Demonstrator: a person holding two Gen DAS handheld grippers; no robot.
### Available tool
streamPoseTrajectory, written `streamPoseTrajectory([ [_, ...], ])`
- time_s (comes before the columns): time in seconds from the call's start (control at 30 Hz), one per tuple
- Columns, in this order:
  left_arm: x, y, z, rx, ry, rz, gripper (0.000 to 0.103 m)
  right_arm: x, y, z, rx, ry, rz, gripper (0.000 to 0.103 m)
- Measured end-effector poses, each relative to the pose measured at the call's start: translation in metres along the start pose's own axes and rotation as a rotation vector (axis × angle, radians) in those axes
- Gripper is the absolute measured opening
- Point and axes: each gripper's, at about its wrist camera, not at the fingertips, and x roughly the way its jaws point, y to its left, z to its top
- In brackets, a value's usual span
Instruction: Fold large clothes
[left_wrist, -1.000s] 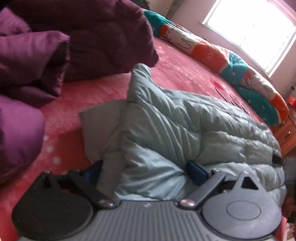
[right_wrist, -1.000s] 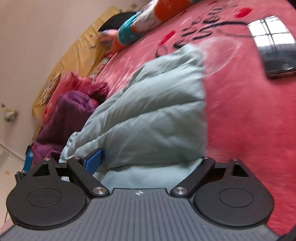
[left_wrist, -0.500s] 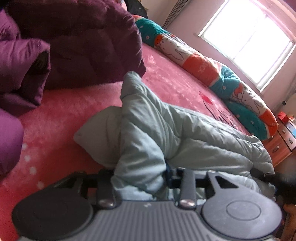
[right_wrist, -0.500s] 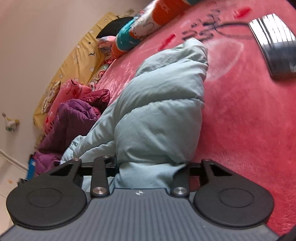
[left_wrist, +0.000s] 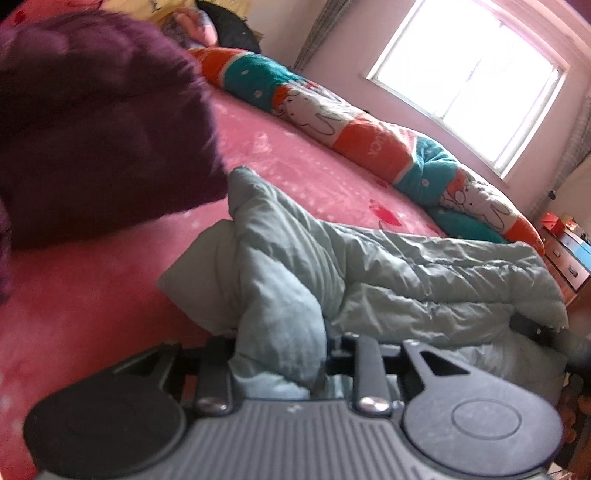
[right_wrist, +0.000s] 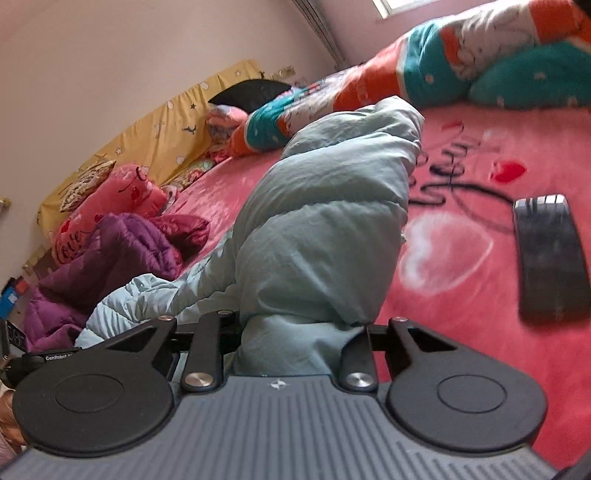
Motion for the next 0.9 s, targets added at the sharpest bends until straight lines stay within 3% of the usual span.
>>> streamPoseTrajectory([
  [0.37, 0.062, -0.047, 0.060, 0.117, -0.087, -0.012, 0.025, 0.034, -0.028, 0.045, -0.064, -0.106, -0.079, 0.033],
  [0.53, 0.092, -0.044, 0.065, 0.104, -0.122, 0.051, 0.025, 0.056, -0.037, 0.049, -0.085, -0.130, -0.117, 0.033],
  [0.6, 0.106, -0.042, 0.062, 0.111, -0.122, 0.091, 0.030, 0.060, -0.039, 0.047, -0.118, -0.126, -0.144, 0.034],
  [0.77, 0.123, -0.039, 0.054, 0.143, -0.113, 0.143, 0.039, 0.088, -0.034, 0.038, -0.184, -0.086, -0.226, 0.041],
  [0.9, 0.121, -0.043, 0.055, 0.170, -0.109, 0.169, 0.044, 0.097, -0.030, 0.043, -0.199, -0.058, -0.275, 0.056],
])
